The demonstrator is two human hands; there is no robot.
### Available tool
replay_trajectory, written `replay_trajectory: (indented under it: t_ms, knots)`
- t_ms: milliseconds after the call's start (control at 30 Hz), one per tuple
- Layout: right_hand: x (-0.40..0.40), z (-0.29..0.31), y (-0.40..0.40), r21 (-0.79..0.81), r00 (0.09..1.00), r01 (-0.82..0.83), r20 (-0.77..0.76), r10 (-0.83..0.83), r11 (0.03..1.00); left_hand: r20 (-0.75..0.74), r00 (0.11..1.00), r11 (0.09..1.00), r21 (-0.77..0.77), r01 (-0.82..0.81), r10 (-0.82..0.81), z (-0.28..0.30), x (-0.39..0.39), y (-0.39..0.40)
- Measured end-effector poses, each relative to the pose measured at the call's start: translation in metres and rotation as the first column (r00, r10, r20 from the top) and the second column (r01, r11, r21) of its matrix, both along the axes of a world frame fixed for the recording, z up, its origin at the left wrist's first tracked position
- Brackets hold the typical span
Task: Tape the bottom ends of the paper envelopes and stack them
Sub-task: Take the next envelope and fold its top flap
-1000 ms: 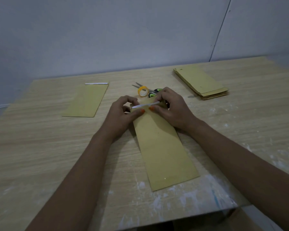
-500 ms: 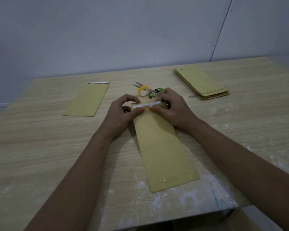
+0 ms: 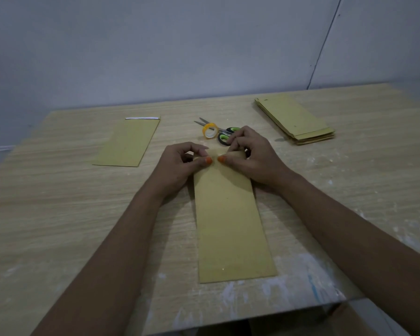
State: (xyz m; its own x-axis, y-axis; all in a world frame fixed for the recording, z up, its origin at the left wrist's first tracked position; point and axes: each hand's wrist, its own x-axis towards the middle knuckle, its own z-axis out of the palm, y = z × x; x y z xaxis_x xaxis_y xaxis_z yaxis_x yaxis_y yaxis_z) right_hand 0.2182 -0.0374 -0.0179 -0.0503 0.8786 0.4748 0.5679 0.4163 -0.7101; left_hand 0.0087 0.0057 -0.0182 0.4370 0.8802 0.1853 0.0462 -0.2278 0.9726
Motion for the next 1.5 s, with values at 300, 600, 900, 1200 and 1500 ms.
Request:
replay_trajectory:
  t_ms: [300, 600, 900, 1200, 1500]
  knots:
    - [-0.001, 0.001, -0.001, -0.056, 1.0, -0.014, -0.006, 0.013, 0.998, -0.02, 0.998, 0.998, -0.025, 0.053, -0.054, 0.0, -0.001, 0.0]
    - [-0.001, -0.003, 0.003, 0.006, 0.999, -0.002, 0.05, 0.002, 1.0, 0.002, 0.995, 0.994, -0.058, 0.096, -0.096, -0.003, 0.001, 0.0]
    - [-0.007, 0.002, -0.002, -0.152, 0.962, -0.034, -0.271, -0.009, 0.988, 0.024, 0.999, 0.998, -0.034, 0.047, -0.046, 0.001, 0.004, -0.003]
    - [-0.013, 0.007, -0.002, -0.323, 0.746, -0.179, -0.66, -0.086, 0.929, 0.108, 0.991, 0.994, -0.081, -0.073, 0.082, 0.002, 0.005, -0.003]
    - [-0.011, 0.009, -0.007, -0.291, 0.821, -0.201, -0.571, 0.0, 0.935, 0.097, 0.995, 0.998, -0.059, -0.016, 0.022, 0.006, 0.005, -0.007]
